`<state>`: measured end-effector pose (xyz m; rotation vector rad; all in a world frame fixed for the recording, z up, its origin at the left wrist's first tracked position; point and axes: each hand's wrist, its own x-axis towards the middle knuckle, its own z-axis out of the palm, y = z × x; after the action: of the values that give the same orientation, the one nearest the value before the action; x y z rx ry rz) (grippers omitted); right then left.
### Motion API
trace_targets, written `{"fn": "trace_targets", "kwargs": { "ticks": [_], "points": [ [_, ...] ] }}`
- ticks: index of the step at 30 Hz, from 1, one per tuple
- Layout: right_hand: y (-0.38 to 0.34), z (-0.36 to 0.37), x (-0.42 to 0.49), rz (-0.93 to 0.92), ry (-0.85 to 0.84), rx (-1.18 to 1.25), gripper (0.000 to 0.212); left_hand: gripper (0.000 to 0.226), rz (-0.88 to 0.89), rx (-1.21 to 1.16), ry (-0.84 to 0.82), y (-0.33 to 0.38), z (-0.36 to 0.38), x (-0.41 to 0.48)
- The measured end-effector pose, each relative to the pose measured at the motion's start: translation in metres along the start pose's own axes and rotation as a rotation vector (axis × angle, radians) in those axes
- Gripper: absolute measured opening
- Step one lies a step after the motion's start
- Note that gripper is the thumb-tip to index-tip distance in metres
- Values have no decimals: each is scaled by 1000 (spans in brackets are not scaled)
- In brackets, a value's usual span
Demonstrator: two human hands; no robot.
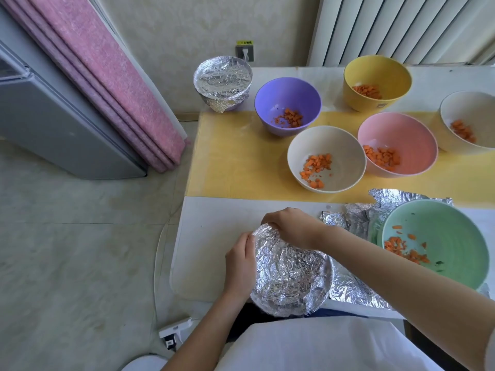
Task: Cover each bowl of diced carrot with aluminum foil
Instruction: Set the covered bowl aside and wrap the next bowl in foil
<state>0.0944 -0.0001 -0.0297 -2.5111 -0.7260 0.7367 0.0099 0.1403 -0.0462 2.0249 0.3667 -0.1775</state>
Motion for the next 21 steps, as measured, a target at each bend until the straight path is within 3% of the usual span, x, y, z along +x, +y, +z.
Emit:
{"fn": "trace_targets", "kwargs": {
  "ticks": [7, 17, 21],
  "points": [
    [-5, -8, 4, 24, -105, -48, 31, 27, -37, -2, 83, -1, 3, -2],
    [6, 2, -2, -29, 56, 13, 40, 41, -43, -75, 77, 3, 4, -4],
    [17, 2, -10, 8, 138, 70, 35, 33, -63, -115, 61, 5, 10, -9]
  ]
}}
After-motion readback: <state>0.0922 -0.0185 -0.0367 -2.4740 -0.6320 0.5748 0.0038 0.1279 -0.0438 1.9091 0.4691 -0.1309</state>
